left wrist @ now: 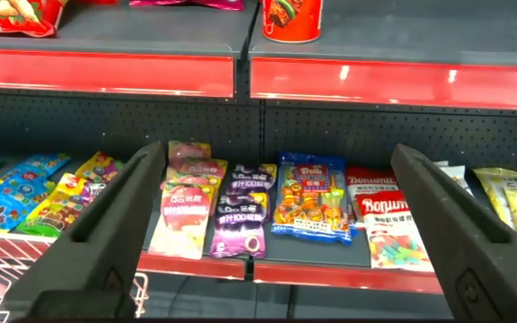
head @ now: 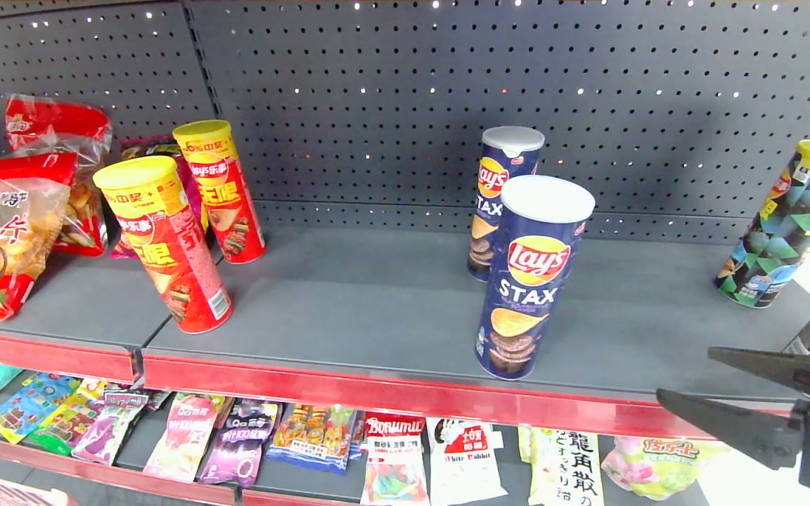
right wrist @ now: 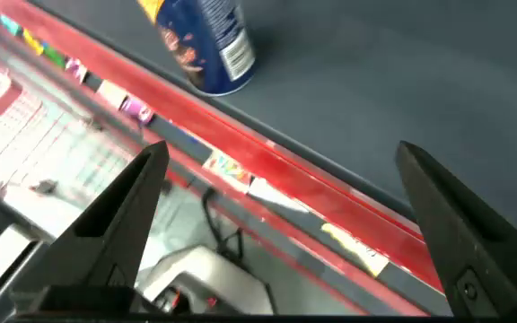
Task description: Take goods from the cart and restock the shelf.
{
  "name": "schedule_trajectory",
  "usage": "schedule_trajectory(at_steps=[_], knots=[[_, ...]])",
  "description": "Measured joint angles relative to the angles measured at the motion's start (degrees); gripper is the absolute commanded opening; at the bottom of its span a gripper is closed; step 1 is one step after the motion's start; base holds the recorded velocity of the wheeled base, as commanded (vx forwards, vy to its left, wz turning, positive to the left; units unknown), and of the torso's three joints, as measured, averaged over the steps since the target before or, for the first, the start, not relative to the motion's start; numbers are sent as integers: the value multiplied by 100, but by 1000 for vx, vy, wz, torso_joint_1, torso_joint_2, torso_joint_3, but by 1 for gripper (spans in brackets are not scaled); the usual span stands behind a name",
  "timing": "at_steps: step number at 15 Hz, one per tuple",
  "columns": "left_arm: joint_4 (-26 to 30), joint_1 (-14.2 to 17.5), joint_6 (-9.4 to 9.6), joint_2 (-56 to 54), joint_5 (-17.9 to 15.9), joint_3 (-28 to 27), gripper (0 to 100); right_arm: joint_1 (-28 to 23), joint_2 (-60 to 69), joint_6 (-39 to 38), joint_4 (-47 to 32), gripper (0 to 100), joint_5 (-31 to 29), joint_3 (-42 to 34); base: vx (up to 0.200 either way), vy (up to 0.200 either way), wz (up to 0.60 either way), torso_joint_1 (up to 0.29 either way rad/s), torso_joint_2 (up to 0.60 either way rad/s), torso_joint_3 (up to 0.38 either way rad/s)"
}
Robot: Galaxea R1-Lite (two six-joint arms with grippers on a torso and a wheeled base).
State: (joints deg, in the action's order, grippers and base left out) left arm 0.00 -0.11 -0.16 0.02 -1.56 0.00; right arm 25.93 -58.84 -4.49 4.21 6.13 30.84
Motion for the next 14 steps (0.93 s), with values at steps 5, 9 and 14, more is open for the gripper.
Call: schedule_trajectory(at_steps=[5,9,14], knots=[[0,1,0,0,-2,0,100,433,-1139,-41,638,100,-892,210,0,0,0,0,0,0],[0,1,0,0,0,0,100,592,-1996,-9,877,100,-1414,538,0,0,0,0,0,0],[0,1,0,0,-2,0,100,494,-2439,354,884,100,-1491,694,0,0,0,0,0,0]])
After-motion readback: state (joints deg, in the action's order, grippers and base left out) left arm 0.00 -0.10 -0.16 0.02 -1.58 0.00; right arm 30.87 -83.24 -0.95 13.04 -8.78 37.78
